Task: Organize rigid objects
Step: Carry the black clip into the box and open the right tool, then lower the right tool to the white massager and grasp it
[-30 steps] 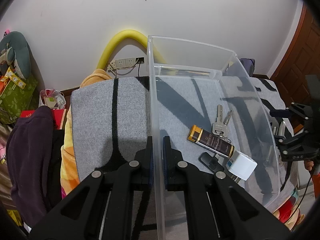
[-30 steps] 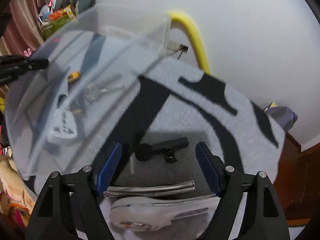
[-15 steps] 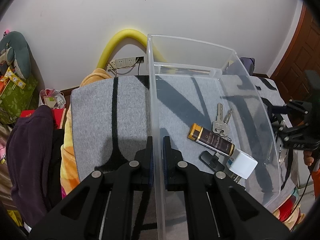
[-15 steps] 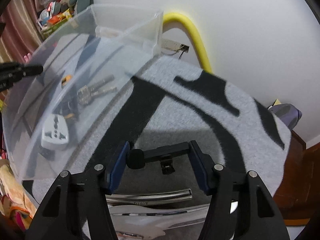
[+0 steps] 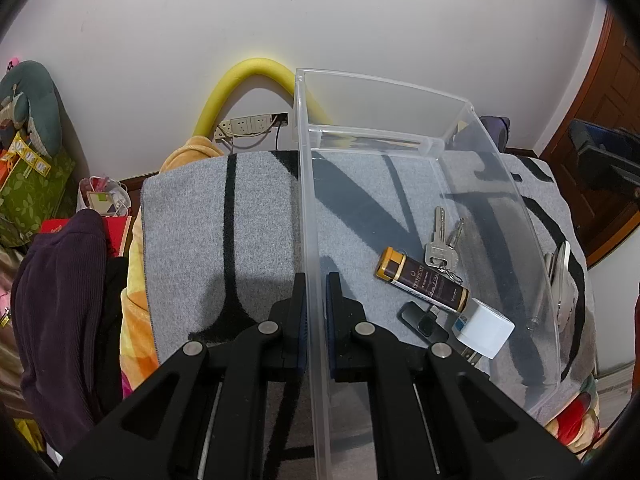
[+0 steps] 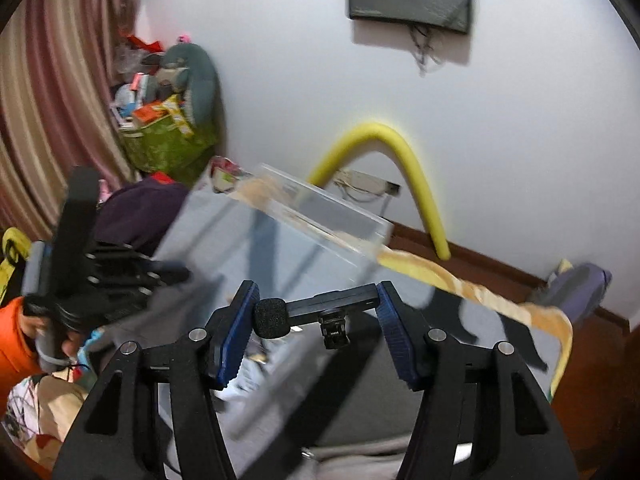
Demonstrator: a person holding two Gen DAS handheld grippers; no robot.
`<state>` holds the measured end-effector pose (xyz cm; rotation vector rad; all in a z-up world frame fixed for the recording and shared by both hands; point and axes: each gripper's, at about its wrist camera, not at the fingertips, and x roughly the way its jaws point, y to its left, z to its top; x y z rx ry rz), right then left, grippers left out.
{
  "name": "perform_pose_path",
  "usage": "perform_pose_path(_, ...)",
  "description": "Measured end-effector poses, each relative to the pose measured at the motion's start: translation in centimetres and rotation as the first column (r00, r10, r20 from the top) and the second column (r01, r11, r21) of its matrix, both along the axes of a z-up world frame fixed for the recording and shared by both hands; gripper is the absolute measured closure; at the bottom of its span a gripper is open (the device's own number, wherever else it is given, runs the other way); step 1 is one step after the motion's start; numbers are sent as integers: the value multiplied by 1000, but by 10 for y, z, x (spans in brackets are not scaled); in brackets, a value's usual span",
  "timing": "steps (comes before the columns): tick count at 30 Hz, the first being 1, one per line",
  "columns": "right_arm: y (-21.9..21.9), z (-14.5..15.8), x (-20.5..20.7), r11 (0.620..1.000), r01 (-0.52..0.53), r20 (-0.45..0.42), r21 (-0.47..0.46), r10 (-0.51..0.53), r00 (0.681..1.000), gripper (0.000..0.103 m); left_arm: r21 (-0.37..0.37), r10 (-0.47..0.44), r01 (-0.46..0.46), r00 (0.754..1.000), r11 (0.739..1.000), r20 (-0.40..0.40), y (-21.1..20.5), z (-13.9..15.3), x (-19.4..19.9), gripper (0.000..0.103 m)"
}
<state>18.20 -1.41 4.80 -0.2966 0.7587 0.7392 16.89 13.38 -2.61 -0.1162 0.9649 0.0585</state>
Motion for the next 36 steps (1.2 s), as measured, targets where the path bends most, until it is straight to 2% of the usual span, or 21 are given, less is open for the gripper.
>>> perform_pose_path(3,20,-3,-10,999,-35,9,6,35,999,47,-4,-1,1,1000,1000,1,1,0,0,98)
perform_pose_path(6,41,-15,-10,998,-68,-30,11,69,997,47,-4,-5,5,1000,1000,1,1,0,-1,98)
perform_pose_path(11,75,-47,-12,991,-118,-81,-66,112,990,47,-8,-8,8,1000,1000,4,1,0,-3,98)
perform_pose_path(16,88,-71,-16,981,-154,-142,-118,137,980,47,-11,-6,6,1000,1000,1,1,-2,-3,98)
perform_pose_path(23,100,-85,-28,966,-192,-155,-174,166,974,45,-11,-6,6,1000,1000,1,1,-2,-2,98)
perform_pose_path(26,99,-83,-33,966,-185,-138,-182,162,977,40,-14,-4,4,1000,1000,1,1,-3,-3,98)
perform_pose_path(30,86,-67,-34,973,-149,-98,-174,134,986,39,-13,-5,5,1000,1000,2,2,-3,-3,98)
perform_pose_path(36,32,-27,-24,990,-18,6,-138,18,1000,39,-11,-4,4,1000,1000,6,1,-1,-4,98)
